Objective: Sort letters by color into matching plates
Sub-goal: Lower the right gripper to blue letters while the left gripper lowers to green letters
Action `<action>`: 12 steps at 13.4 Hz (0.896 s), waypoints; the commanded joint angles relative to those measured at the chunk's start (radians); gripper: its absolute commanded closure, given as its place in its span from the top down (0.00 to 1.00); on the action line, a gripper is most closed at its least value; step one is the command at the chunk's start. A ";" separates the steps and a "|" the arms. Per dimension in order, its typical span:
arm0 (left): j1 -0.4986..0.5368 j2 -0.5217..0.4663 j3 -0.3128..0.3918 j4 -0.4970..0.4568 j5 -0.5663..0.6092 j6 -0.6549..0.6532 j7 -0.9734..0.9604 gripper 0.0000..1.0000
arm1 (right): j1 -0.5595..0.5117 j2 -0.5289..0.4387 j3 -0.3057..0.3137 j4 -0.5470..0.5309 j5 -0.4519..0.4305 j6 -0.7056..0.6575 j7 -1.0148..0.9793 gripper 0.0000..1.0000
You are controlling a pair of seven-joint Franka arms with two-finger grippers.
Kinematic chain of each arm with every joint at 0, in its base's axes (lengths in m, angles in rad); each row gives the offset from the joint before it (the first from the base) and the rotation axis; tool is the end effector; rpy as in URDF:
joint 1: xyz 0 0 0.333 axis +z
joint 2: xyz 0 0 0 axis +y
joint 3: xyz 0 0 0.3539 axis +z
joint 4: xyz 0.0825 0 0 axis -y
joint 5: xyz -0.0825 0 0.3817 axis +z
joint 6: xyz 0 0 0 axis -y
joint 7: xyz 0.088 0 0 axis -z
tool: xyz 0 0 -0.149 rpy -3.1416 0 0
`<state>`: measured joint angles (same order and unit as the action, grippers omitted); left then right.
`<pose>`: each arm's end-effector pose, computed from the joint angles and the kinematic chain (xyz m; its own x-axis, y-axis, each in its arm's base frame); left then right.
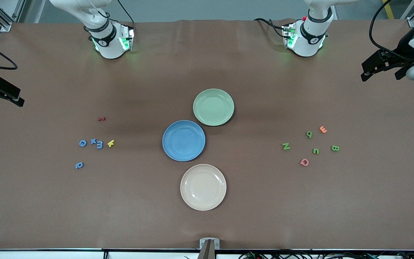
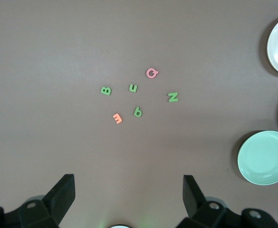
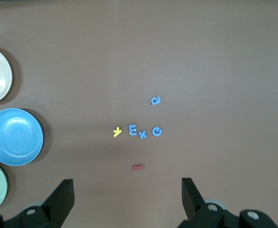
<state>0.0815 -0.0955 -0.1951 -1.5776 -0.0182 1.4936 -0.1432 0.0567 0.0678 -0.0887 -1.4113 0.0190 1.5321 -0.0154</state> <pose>0.5073 -0.0664 0.6602 0.9995 0.0289 0.0096 0.0289 -0.9996 0.0010 0.5744 -0.0134 0.6536 0.9985 -0.0153 0.0534 -0.0147 -0.9998 -0.0121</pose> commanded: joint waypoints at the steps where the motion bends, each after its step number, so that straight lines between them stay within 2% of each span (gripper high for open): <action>1: 0.003 0.007 -0.007 0.019 0.004 -0.021 0.007 1.00 | 0.015 0.013 0.003 0.009 -0.008 -0.004 -0.008 1.00; 5: 0.004 0.025 -0.006 0.024 0.011 -0.018 0.008 1.00 | 0.028 0.020 0.004 0.006 -0.008 -0.007 -0.008 1.00; 7: -0.011 0.060 -0.009 0.044 0.041 -0.019 0.007 1.00 | 0.029 0.026 0.004 -0.001 -0.010 -0.015 -0.008 1.00; 12: -0.031 0.166 -0.024 0.016 0.031 -0.003 -0.009 1.00 | 0.011 0.065 0.001 -0.026 -0.025 -0.023 -0.009 1.00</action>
<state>0.0559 0.0186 -0.2135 -1.5780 0.0015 1.4923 -0.1449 0.0751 0.1059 -0.0902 -1.4233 0.0176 1.5099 -0.0158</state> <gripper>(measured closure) 0.000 0.000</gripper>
